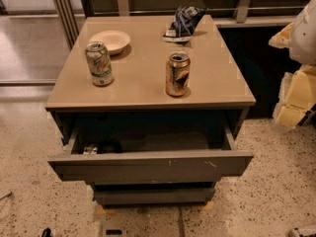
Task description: Close top drawer
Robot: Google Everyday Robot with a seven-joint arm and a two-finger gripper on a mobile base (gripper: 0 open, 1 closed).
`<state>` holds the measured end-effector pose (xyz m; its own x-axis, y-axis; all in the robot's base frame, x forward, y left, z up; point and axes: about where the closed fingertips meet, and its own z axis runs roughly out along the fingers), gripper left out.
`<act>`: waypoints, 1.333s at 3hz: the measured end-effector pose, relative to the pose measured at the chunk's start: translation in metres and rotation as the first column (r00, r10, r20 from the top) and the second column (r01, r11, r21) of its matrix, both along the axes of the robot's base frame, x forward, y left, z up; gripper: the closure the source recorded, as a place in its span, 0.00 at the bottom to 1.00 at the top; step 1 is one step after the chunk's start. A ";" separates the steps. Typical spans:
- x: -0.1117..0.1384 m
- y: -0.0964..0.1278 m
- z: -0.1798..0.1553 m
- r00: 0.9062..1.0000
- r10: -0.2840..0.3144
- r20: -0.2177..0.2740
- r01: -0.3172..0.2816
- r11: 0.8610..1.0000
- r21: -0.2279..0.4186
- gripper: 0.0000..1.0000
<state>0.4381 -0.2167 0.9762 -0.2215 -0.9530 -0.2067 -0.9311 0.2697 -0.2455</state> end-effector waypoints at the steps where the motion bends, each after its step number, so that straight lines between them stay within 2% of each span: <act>1: 0.000 0.000 0.000 1.000 0.000 0.000 0.000 1.000 0.000 0.02; 2: 0.000 0.000 0.000 1.000 0.000 0.000 0.000 1.000 0.000 0.25; 3: -0.013 0.003 -0.015 1.000 -0.006 -0.002 0.006 1.000 0.016 0.48; 4: -0.039 0.007 -0.070 0.999 -0.017 -0.031 0.019 0.996 0.082 0.79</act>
Offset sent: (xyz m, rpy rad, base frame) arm 0.0000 0.0000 0.0000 0.0000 0.0000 0.0000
